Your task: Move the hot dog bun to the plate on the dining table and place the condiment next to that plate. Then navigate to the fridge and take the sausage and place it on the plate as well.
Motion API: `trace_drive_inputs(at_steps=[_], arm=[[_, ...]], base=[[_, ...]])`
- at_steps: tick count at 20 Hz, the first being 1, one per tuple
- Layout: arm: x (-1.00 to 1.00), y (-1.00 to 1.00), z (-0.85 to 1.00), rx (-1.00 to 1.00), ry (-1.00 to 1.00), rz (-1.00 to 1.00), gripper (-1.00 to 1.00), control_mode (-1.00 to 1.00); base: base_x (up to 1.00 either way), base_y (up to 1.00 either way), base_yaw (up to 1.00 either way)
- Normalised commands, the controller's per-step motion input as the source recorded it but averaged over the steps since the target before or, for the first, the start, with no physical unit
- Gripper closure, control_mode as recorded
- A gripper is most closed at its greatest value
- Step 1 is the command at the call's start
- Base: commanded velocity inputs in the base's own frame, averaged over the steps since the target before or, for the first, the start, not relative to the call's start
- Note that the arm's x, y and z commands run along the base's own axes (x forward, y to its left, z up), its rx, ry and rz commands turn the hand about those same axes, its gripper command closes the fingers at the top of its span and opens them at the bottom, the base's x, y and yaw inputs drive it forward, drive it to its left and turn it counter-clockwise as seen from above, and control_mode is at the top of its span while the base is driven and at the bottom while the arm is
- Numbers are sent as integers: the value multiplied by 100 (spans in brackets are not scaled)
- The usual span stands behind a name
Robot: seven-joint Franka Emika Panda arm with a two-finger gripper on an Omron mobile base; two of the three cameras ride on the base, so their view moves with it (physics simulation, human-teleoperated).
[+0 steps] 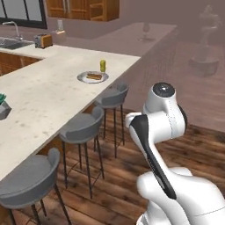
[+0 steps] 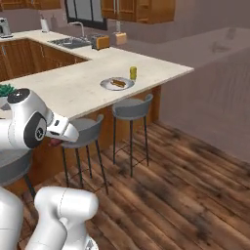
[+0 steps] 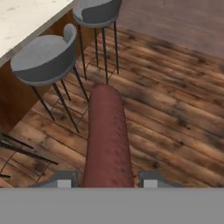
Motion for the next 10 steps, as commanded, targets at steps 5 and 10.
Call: trace_drive_inputs(at_steps=[5, 10], arm=[[0, 0, 0, 0, 0, 0, 100, 100], [0, 0, 0, 0, 0, 0, 100, 100]], base=[[100, -49, 38], [100, -52, 39]])
